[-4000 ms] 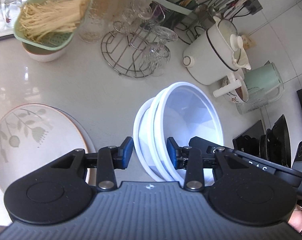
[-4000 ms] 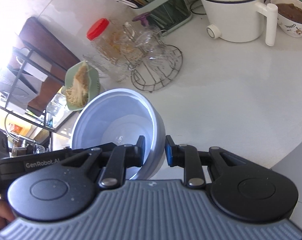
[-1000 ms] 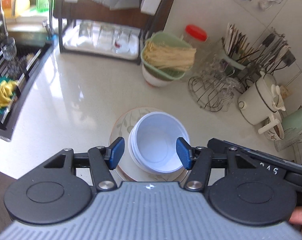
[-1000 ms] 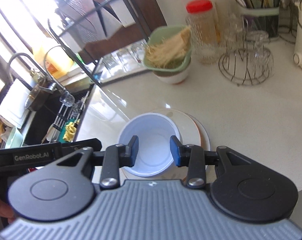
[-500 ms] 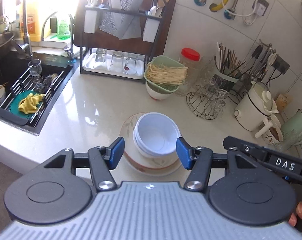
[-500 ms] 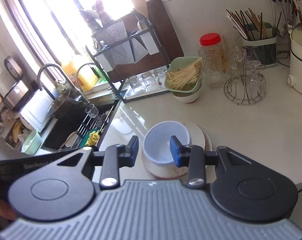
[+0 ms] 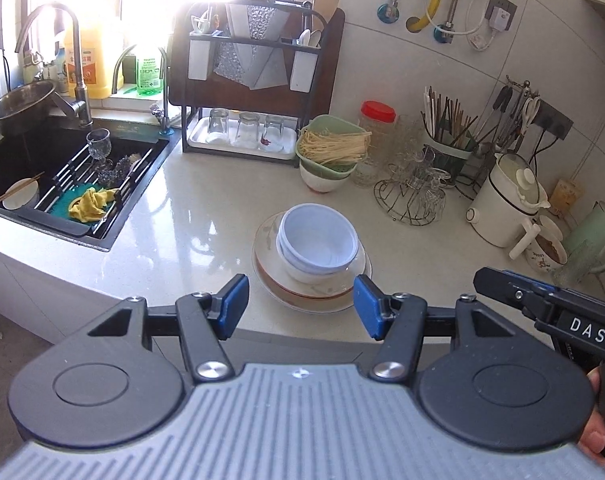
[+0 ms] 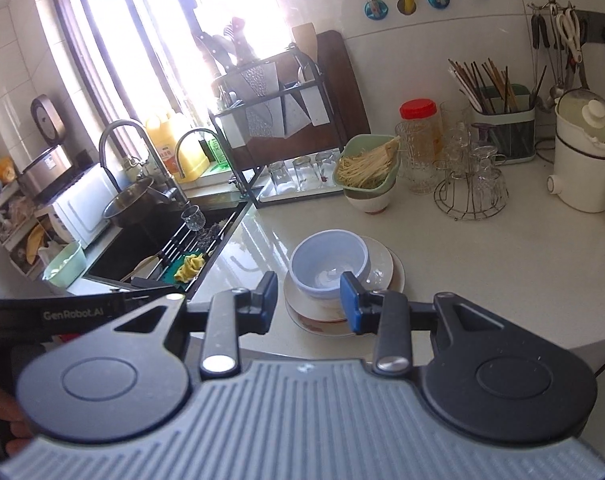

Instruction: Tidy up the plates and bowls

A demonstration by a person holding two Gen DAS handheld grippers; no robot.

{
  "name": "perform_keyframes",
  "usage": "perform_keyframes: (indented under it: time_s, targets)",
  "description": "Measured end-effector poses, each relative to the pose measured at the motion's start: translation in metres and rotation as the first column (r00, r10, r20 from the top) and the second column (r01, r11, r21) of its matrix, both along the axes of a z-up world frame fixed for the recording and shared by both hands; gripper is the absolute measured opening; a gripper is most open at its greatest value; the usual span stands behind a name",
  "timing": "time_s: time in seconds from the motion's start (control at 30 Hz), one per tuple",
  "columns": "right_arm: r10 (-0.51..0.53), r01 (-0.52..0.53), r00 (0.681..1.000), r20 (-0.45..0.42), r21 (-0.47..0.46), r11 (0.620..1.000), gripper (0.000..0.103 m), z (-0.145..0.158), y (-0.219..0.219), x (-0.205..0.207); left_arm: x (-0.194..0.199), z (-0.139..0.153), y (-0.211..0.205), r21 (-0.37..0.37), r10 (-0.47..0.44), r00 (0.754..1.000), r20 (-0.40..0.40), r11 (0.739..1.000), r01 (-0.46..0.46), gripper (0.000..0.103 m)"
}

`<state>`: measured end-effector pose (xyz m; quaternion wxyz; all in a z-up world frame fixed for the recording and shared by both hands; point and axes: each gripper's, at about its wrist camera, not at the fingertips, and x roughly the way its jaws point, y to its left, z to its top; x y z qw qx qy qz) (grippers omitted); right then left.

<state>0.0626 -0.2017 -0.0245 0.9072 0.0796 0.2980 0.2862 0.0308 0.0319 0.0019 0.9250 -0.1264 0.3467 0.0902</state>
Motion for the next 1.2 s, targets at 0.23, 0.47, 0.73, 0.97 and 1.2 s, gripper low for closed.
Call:
perform_keyframes:
  time_s: [0.23,0.47,0.73,0.97,1.2]
  targets:
    - [-0.018,0.019,0.998,0.055,-0.019,1.000,0.038,-0.001,-0.007,-0.021,-0.015,0.002,-0.002,0.016,0.001,1.000,0.024,1.000,-0.002,0.068]
    - [-0.050,0.052,0.995,0.088,-0.023,0.998,0.072,-0.010,-0.011,-0.031,-0.029,-0.005,-0.006,0.068,-0.037,0.999,0.028,0.997,0.035,0.074]
    - [-0.094,0.102,0.985,0.143,-0.049,0.994,0.087,-0.019,-0.007,-0.039,-0.031,-0.020,0.006,0.054,-0.045,0.998,0.050,0.998,0.043,0.100]
    - [-0.109,0.117,0.983,0.145,-0.046,0.992,0.088,-0.030,0.000,-0.040,-0.028,-0.031,0.011,0.052,-0.044,0.998,0.053,0.998,0.041,0.100]
    - [-0.097,0.107,0.981,0.165,-0.055,0.993,0.088,-0.033,0.009,-0.038,-0.027,-0.039,0.019,0.056,-0.031,0.997,0.075,0.998,0.027,0.100]
